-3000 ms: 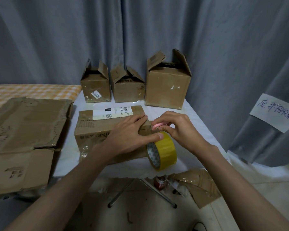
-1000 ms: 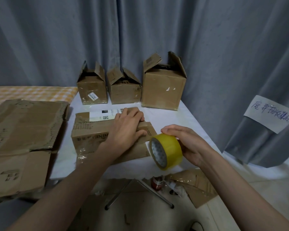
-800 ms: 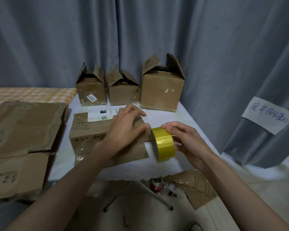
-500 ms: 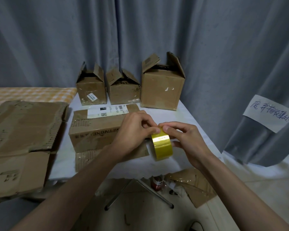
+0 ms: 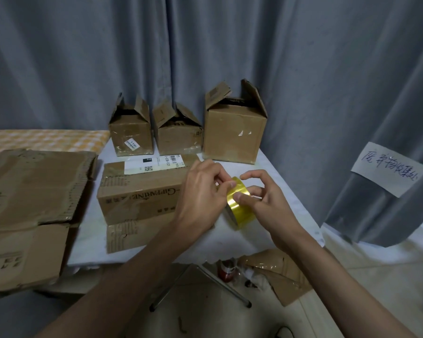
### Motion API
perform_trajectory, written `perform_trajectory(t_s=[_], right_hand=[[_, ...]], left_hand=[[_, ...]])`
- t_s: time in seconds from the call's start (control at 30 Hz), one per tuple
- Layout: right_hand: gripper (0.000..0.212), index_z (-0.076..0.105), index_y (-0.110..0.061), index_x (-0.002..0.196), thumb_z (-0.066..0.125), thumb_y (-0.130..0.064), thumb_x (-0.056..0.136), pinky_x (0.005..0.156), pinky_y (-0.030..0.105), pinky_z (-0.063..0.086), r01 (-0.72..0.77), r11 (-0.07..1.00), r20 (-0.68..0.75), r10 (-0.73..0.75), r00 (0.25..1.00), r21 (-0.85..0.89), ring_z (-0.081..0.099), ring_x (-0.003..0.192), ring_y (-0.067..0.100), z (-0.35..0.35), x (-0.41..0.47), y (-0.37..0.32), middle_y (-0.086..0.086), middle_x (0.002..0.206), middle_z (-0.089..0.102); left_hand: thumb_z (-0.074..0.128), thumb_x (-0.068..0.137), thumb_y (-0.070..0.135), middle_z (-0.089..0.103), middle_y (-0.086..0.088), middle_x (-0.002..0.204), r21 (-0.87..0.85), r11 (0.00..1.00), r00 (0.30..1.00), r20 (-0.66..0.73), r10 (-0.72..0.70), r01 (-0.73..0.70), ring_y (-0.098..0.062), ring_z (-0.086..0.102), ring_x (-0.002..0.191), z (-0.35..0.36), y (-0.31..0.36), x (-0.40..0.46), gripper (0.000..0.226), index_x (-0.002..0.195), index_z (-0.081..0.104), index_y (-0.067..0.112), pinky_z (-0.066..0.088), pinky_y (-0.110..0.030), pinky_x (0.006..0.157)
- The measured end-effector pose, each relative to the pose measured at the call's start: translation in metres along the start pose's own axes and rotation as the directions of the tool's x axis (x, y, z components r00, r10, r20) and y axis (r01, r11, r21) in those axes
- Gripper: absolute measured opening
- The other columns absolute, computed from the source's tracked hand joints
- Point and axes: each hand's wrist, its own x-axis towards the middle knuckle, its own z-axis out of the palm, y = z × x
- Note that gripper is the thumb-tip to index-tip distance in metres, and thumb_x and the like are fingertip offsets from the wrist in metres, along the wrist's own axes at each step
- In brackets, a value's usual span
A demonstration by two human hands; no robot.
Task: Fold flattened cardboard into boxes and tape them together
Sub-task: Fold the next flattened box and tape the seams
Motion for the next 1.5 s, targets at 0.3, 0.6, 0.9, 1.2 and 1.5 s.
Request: perform_trajectory(t_s=[0.3, 0.6, 0.9, 1.2, 1.5], right_hand=[[0.015, 0.054, -0.018, 0.094, 0.068, -0.012, 0.094, 0.067, 0.037, 0.041, 0.17, 0.985, 0.056, -0.171, 0.984, 0.023, 0.051, 0.072, 0.021, -0.014, 0.002, -0.006, 0.019, 0.076, 0.051], [0.017, 0.051, -0.017, 0.094, 0.065, -0.007, 0.095, 0.07, 0.034, 0.043, 0.205, 0.979, 0.165, -0.2, 0.966, -0.012, 0.049, 0.079, 0.021, -0.022, -0.001, -0.01, 0.011, 0.085, 0.051], [0.023, 0.045, -0.015, 0.094, 0.064, -0.003, 0.088, 0.059, 0.032, 0.037, 0.127, 0.774, -0.107, -0.244, 0.964, -0.621, 0.042, 0.063, 0.017, -0.054, 0.026, 0.026, -0.001, 0.069, 0.05], [0.033, 0.041, -0.018, 0.102, 0.064, -0.002, 0.085, 0.061, 0.04, 0.042, 0.06, 0.693, -0.091, -0.18, 0.98, -0.719, 0.052, 0.069, 0.028, -0.042, 0.034, 0.047, 0.009, 0.074, 0.056], [0.015, 0.063, -0.015, 0.089, 0.072, -0.027, 0.089, 0.074, 0.038, 0.051, -0.003, 0.659, -0.164, -0.182, 0.97, -0.752, 0.057, 0.08, 0.021, -0.031, 0.052, 0.036, 0.004, 0.092, 0.059]], left_hand=[[0.075, 0.084, 0.018, 0.063, 0.008, 0.082, -0.178, 0.982, 0.997, -0.047, -0.065, 0.055, -0.01, 0.054, 0.083, -0.01, 0.006, 0.008, 0.007, 0.078, 0.071, 0.017, 0.043, -0.024, 0.075], [0.079, 0.076, 0.047, 0.06, 0.01, 0.082, 0.107, 0.994, 0.999, 0.003, -0.032, 0.032, -0.009, 0.05, 0.083, -0.009, -0.009, 0.018, 0.019, 0.078, 0.078, 0.029, 0.036, -0.027, 0.072], [0.066, 0.091, 0.042, 0.051, -0.001, 0.144, 0.369, 0.927, 0.975, 0.221, -0.01, -0.074, -0.021, 0.046, 0.13, -0.018, -0.04, 0.021, 0.054, 0.137, 0.056, 0.016, 0.038, -0.036, 0.105], [0.062, 0.096, 0.026, 0.056, 0.003, 0.141, 0.312, 0.947, 0.965, 0.261, -0.012, -0.073, -0.021, 0.052, 0.13, -0.017, -0.052, 0.015, 0.037, 0.132, 0.062, 0.018, 0.042, -0.039, 0.107], [0.072, 0.087, 0.028, 0.058, 0.012, 0.134, 0.241, 0.95, 0.933, 0.344, 0.108, -0.199, 0.001, 0.05, 0.126, -0.051, -0.068, 0.008, 0.045, 0.131, 0.061, 0.024, 0.034, -0.018, 0.108]])
